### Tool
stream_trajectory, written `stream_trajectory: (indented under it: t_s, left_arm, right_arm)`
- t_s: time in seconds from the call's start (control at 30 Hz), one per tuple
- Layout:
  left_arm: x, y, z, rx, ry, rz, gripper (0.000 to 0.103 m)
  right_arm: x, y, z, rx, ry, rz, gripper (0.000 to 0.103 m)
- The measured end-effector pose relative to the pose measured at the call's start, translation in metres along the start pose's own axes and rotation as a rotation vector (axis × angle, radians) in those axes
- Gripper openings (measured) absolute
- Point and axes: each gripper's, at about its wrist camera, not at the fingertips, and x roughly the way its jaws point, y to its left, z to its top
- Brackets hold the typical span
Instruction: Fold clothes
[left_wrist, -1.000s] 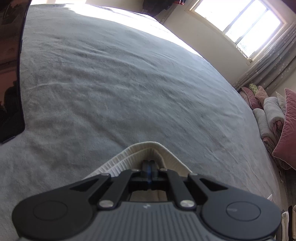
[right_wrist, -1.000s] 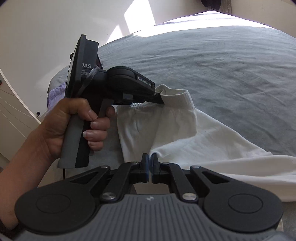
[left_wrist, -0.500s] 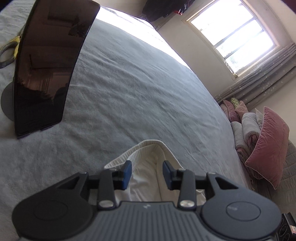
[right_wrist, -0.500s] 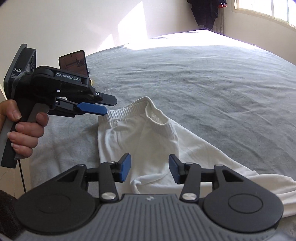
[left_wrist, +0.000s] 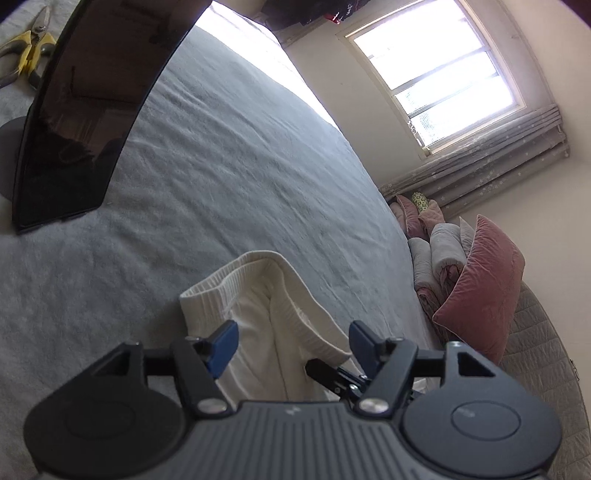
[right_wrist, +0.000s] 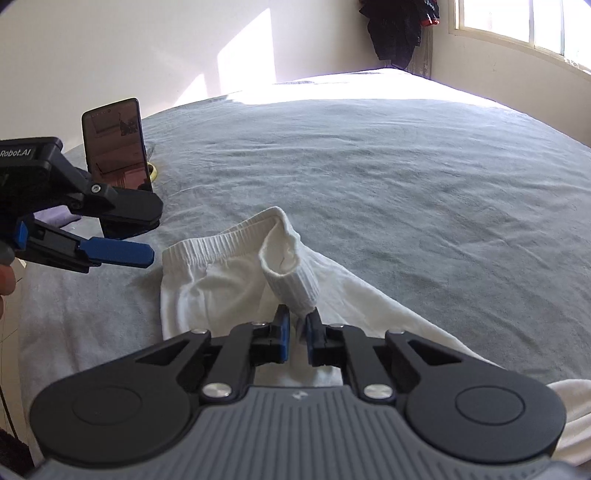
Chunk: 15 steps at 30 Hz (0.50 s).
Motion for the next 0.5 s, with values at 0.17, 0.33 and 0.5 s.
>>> stream_trajectory:
  t_s: [0.17, 0.33, 0.5]
  left_arm:
    - [0.020, -0.004, -0.008, -0.056, 0.051, -0.059, 0.078]
    - [0.034, -0.018, -0.020, -0.005, 0.034, 0.057, 0.072]
    - [0.044, -0.023, -0.024, -0.021, 0.002, 0.150, 0.043]
  right_arm:
    - [0.000, 0.029, 0.005, -0.031, -0.030, 0.066, 0.005]
    - [0.008, 0.039, 0.004, -0.016, -0.026, 0.095, 0.005]
    - [0.004, 0.043, 0.003, 0.003, -0.033, 0.102, 0.005]
